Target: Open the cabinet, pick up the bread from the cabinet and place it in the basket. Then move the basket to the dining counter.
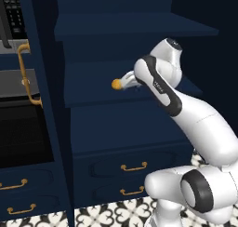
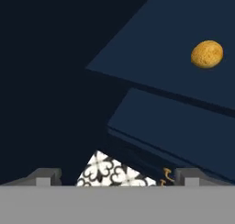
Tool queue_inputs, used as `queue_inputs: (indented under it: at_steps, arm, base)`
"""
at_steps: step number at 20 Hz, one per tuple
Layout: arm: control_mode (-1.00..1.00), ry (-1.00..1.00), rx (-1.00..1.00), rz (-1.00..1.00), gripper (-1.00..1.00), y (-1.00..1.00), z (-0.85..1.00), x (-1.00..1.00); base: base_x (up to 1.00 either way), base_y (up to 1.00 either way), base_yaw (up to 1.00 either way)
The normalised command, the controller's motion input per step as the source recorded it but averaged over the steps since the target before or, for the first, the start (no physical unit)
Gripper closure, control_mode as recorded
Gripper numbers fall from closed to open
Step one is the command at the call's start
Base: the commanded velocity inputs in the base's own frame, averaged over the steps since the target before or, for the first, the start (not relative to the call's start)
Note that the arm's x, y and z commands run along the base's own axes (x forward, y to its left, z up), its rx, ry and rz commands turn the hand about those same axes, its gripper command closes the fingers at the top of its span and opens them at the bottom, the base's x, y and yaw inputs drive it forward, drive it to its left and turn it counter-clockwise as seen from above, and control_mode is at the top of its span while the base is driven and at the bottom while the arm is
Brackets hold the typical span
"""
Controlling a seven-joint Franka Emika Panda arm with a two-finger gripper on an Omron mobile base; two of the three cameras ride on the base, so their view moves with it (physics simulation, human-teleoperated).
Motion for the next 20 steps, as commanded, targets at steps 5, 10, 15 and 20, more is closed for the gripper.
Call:
queue_inputs:
  at_steps: [5,10,15,20]
  arm:
    - [-1.00,-0.07,-0.04,-0.21,-1.00,-0.20,-0.12,0.48]
    - [-1.00,0.00,-0.03,-0.16,-1.00,-0.22,-0.23,0.41]
    - [-1.00,0.00,0.00,-0.02,-1.00,-0.27,-0.05,0.21]
    - [-1.00,0.00,0.00,0.00,-1.00,-0.27,-0.04,0.20]
  base:
    - [0.00,0.00,0.00]
    - [0.00,0.00,0.00]
    - [0.00,0.00,0.00]
    - [0.00,0.00,0.00]
